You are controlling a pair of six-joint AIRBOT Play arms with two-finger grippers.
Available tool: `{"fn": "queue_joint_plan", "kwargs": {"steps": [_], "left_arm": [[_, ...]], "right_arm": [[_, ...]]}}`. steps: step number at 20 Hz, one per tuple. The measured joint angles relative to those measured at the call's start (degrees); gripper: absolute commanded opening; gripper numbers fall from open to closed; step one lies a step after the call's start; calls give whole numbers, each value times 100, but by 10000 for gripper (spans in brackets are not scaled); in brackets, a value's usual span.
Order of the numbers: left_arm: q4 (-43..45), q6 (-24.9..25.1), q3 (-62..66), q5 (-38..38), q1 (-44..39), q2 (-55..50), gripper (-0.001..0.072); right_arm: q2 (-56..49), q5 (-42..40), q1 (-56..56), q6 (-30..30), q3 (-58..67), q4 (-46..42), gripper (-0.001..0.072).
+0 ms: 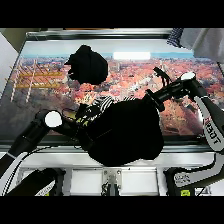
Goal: Fold the clothes and pants, and hang the long-sleeved shirts on hangers.
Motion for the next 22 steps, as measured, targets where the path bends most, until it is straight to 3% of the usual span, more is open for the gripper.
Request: {"fn": "queue_joint_plan", "kwargs": {"steps": [8,14,18,22], "left_arm": [[479,-463,0,-192,348,640,555],[461,-914,487,-227,1331,813,554],[481,-1478,879,-105,2044,1165,554],[501,-2262,538,221,2184,1615,554]], "right_arm": [[0,-162,-2,0,0,-24,6],[74,-450,-11,173,0,-24,6],[343,-752,-74,195,-2,293,6],[754,-1123,-177,216,-2,601,6]]}}
